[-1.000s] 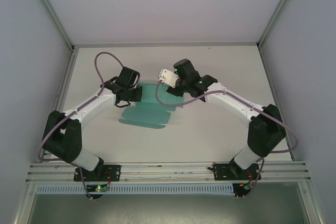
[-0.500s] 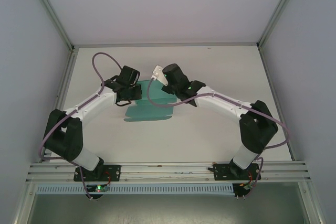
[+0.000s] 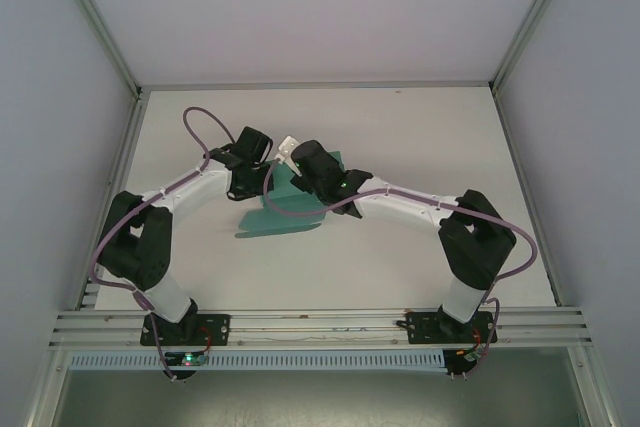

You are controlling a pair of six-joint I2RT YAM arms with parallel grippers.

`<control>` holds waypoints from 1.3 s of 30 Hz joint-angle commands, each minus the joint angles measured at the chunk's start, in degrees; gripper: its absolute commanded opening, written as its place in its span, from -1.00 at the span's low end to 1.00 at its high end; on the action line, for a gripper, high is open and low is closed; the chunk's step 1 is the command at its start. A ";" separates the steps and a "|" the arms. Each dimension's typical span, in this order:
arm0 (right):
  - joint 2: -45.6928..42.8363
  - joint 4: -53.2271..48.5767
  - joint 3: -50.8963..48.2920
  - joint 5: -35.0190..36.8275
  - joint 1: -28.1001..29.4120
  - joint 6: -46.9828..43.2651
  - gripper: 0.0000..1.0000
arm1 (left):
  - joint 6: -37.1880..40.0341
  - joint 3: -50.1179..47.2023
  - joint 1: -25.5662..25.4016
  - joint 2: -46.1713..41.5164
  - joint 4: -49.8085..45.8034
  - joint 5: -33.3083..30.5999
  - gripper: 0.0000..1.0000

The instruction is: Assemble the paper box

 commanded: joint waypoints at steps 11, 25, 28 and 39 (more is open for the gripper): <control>-22.43 6.64 -14.18 -26.61 -9.91 20.48 0.97 | 8.51 -5.38 -0.65 -8.52 8.76 0.81 -1.00; -27.26 2.52 -16.96 -16.29 -14.49 17.06 0.97 | 10.79 -8.79 -0.63 -12.60 12.34 0.86 -1.00; -22.56 3.32 -15.10 -17.66 -14.58 16.91 0.97 | 10.57 -8.72 -0.66 -12.55 12.18 0.94 -1.00; -12.76 25.48 -15.68 -18.65 -14.23 25.96 0.97 | 10.48 -8.87 -1.57 -12.04 13.84 5.91 -1.00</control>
